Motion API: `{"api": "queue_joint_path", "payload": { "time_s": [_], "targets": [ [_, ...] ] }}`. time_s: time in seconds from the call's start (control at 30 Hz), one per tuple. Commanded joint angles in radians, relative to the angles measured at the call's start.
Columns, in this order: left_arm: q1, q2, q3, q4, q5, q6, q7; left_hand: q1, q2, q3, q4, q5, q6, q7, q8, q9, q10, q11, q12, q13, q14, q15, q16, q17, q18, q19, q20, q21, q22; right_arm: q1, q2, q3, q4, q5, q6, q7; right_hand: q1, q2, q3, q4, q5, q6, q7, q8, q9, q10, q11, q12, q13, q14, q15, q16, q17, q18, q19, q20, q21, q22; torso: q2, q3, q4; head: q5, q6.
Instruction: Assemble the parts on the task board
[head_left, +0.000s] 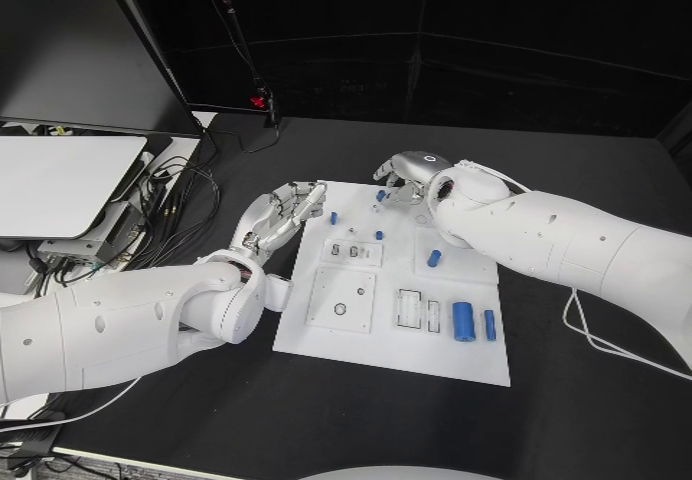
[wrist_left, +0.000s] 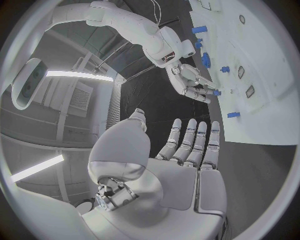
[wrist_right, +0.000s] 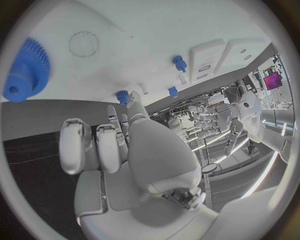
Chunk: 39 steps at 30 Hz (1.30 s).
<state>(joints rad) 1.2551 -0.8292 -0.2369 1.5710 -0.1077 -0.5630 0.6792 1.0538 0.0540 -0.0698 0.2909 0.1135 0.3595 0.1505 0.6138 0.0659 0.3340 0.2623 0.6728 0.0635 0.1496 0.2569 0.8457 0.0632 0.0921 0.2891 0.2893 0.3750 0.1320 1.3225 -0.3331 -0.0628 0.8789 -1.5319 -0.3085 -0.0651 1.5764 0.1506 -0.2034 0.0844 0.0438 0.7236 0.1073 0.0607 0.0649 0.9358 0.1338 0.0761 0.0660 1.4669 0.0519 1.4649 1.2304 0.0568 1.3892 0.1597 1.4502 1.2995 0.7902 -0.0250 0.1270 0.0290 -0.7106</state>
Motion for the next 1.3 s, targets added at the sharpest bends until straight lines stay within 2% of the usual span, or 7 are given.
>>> {"api": "queue_joint_path", "payload": {
  "time_s": [0.03, 0.33, 0.53, 0.67, 0.8, 1.1, 1.3],
  "targets": [
    [0.002, 0.000, 0.001, -0.004, -0.006, 0.012, 0.234, 0.002, 0.010, -0.007, 0.001, 0.007, 0.003, 0.145, -0.006, 0.000, 0.004, 0.002, -0.006, 0.000, 0.001, 0.002, -0.005, 0.001, 0.006, -0.004, 0.000, -0.005, -0.001, 0.003, -0.031, 0.001, 0.042, 0.082, -0.142, 0.073, -0.018, 0.005, 0.003, 0.010, 0.004, 0.041, 0.029, 0.013, 0.006, 0.002, -0.002, 0.010, 0.003, 0.007, -0.005, -0.033, -0.073, 0.018, -0.033, -0.003, -0.030, -0.036, -0.002, -0.0004, -0.0032, -0.002, 0.003],
    [0.002, 0.000, 0.001, -0.026, -0.006, 0.013, 0.234, 0.003, 0.011, -0.008, 0.001, 0.009, 0.003, 0.145, -0.006, 0.000, 0.004, 0.002, -0.006, 0.000, 0.001, 0.003, -0.005, 0.001, 0.006, -0.004, 0.000, -0.004, -0.001, 0.009, -0.200, 0.001, 0.258, 0.277, -0.283, 0.173, -0.107, 0.003, -0.002, 0.055, 0.006, 0.097, 0.068, 0.027, 0.015, 0.083, -0.019, 0.097, 0.026, -0.064, -0.015, -0.141, -0.267, 0.046, -0.132, -0.013, -0.128, -0.174, -0.009, -0.0014, -0.0098, -0.014, 0.011],
    [0.002, 0.003, 0.001, -0.039, -0.006, 0.016, 0.234, 0.004, 0.012, -0.009, 0.001, 0.009, 0.004, 0.145, -0.006, 0.000, 0.005, 0.002, -0.006, 0.000, 0.002, 0.003, -0.005, 0.001, 0.006, -0.003, 0.000, -0.003, 0.000, 0.016, -0.297, 0.001, 0.355, 0.361, -0.265, 0.193, -0.159, 0.000, 0.003, 0.078, 0.006, 0.076, 0.038, 0.011, 0.011, 0.146, -0.050, 0.209, 0.084, -0.174, -0.037, -0.298, -0.504, 0.087, -0.288, -0.032, -0.294, -0.384, -0.013, -0.0014, -0.0164, -0.022, 0.010],
    [0.002, 0.007, 0.001, -0.047, -0.006, 0.019, 0.236, 0.008, 0.012, -0.014, 0.000, 0.010, 0.008, 0.145, -0.005, 0.001, 0.011, 0.001, -0.003, 0.001, 0.004, 0.002, -0.004, 0.001, 0.006, -0.001, 0.000, 0.000, 0.000, 0.017, -0.349, 0.000, 0.387, 0.397, -0.241, 0.206, -0.206, -0.014, 0.002, 0.098, 0.023, 0.039, -0.012, 0.008, 0.010, 0.117, -0.080, 0.492, 0.296, -0.276, -0.069, -0.453, -0.668, 0.118, -0.440, -0.047, -0.534, -0.635, -0.015, -0.0009, -0.0182, -0.030, 0.013],
    [0.002, 0.010, 0.000, -0.055, -0.006, 0.021, 0.236, 0.009, 0.012, -0.015, 0.000, 0.010, 0.009, 0.145, -0.005, 0.001, 0.012, 0.001, -0.003, 0.001, 0.004, 0.002, -0.004, 0.001, 0.006, -0.001, 0.000, 0.000, 0.000, 0.018, -0.386, 0.000, 0.403, 0.462, -0.233, 0.232, -0.222, -0.016, 0.009, 0.111, 0.012, -0.005, -0.040, 0.009, 0.009, -0.042, -0.100, 0.924, 0.672, -0.242, -0.070, -0.359, -0.491, 0.118, -0.418, -0.059, -0.582, -0.649, -0.014, -0.0001, -0.0168, -0.040, 0.014],
    [-0.001, 0.021, 0.000, -0.068, -0.006, 0.025, 0.237, 0.010, 0.013, -0.016, 0.000, 0.010, 0.010, 0.145, -0.005, 0.001, 0.013, 0.001, -0.002, 0.001, 0.004, 0.002, -0.003, 0.001, 0.006, -0.001, 0.000, 0.000, 0.000, 0.017, -0.424, -0.001, 0.405, 0.536, -0.219, 0.265, -0.285, -0.039, -0.035, 0.154, 0.085, -0.040, -0.063, 0.046, 0.016, 0.434, -0.091, 1.438, 1.368, 0.077, -0.048, 0.096, 0.308, 0.089, -0.402, -0.054, -0.416, -0.396, -0.013, -0.0004, -0.0186, -0.067, 0.026],
    [-0.003, 0.028, 0.000, -0.074, -0.006, 0.029, 0.239, 0.010, 0.013, -0.016, 0.000, 0.010, 0.010, 0.145, -0.005, 0.001, 0.013, 0.001, -0.002, 0.001, 0.004, 0.002, -0.003, 0.001, 0.006, -0.001, 0.000, 0.000, 0.000, 0.015, -0.422, -0.002, 0.399, 0.545, -0.217, 0.266, -0.294, -0.039, -0.050, 0.158, 0.108, -0.039, -0.045, 0.077, 0.022, 0.635, -0.081, 1.495, 1.505, 0.104, -0.037, 0.106, 0.340, 0.009, -0.075, -0.038, -0.058, 0.037, -0.012, -0.0003, -0.0186, -0.081, 0.032]
  ]
}}
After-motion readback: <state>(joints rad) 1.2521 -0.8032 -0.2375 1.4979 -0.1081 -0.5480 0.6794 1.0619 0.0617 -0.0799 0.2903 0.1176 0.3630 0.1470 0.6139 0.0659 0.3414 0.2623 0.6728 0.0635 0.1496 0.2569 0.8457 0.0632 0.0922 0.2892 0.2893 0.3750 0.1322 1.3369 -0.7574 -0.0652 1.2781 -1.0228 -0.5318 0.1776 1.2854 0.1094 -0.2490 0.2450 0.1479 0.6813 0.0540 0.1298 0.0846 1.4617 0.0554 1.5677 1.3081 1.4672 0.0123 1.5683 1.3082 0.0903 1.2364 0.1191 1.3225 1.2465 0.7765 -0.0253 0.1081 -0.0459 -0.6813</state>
